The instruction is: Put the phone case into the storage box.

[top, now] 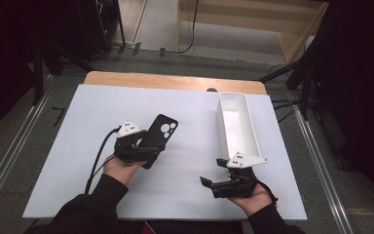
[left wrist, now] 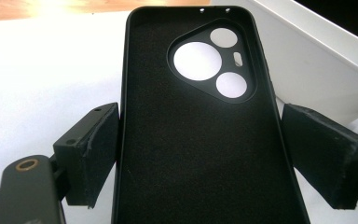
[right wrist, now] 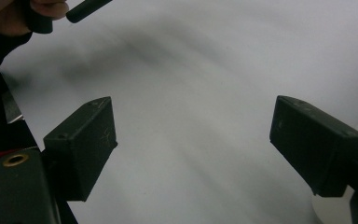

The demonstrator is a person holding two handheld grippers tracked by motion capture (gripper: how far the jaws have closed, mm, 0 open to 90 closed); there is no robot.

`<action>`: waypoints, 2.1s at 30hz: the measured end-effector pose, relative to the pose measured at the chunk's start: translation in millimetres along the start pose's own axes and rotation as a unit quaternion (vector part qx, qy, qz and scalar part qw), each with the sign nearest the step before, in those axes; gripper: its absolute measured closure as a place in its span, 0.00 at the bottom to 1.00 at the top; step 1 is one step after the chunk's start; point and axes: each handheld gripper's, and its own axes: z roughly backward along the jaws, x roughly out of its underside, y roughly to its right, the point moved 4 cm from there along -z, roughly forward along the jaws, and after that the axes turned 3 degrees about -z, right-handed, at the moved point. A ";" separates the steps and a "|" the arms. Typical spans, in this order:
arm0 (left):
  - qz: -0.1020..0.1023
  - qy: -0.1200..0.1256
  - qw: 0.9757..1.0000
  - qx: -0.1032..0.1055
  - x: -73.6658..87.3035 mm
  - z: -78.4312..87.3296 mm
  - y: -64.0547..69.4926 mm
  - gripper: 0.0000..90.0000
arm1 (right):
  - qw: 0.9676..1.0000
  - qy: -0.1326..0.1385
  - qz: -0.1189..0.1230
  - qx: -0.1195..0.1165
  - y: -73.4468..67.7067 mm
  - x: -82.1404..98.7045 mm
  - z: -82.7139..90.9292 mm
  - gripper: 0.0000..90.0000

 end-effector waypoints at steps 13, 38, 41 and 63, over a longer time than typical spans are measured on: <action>0.030 0.028 0.999 0.000 8.9 -0.8 13.9 0.15 | 1.000 0.003 -0.023 0.003 -2.1 -14.7 -4.3 0.14; 0.077 0.081 0.994 -0.003 20.8 -4.9 23.9 0.15 | 0.998 0.018 -0.055 0.007 -2.3 -49.7 -12.4 0.15; 0.079 0.083 0.993 -0.003 21.1 -5.8 25.4 0.15 | 0.998 0.017 -0.057 0.006 -2.9 -52.4 -14.2 0.15; 0.067 0.094 0.993 -0.008 26.5 -11.5 36.4 0.15 | 0.996 0.033 -0.085 -0.001 1.3 -79.0 -26.2 0.15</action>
